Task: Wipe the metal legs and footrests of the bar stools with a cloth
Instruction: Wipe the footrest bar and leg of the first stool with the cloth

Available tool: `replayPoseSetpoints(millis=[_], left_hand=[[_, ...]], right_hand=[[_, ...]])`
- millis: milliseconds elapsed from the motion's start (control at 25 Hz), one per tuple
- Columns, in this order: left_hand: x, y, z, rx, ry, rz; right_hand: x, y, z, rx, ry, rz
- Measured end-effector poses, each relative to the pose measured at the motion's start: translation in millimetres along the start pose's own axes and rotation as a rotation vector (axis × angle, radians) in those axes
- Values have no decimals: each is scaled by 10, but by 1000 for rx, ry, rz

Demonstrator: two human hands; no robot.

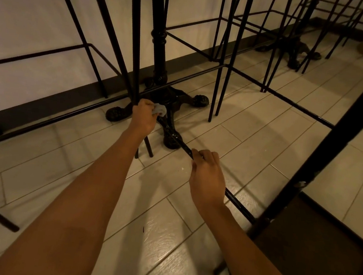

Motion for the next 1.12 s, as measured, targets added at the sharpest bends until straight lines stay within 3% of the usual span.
replayPoseSetpoints(millis=[560,840,1120], left_hand=[[4,85,34,83,-54,-64],[-311,-39,131,-84,-113,-43],[-269,41,197,16,-96,-63]], right_hand=[[-3,24,4,-11,-14,22],[-2,39,0,-3,-21,14],[-14,33,-3,-3,-20,-16]])
Point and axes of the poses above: each hand's wrist, its own x-axis towards the middle knuckle, its own y-axis out of the back of the hand, z = x × y, the point moved 10 cm from there along x, towards the middle knuckle, and after that the axes turned 15 degrees about -x, right-handed, at the moved point
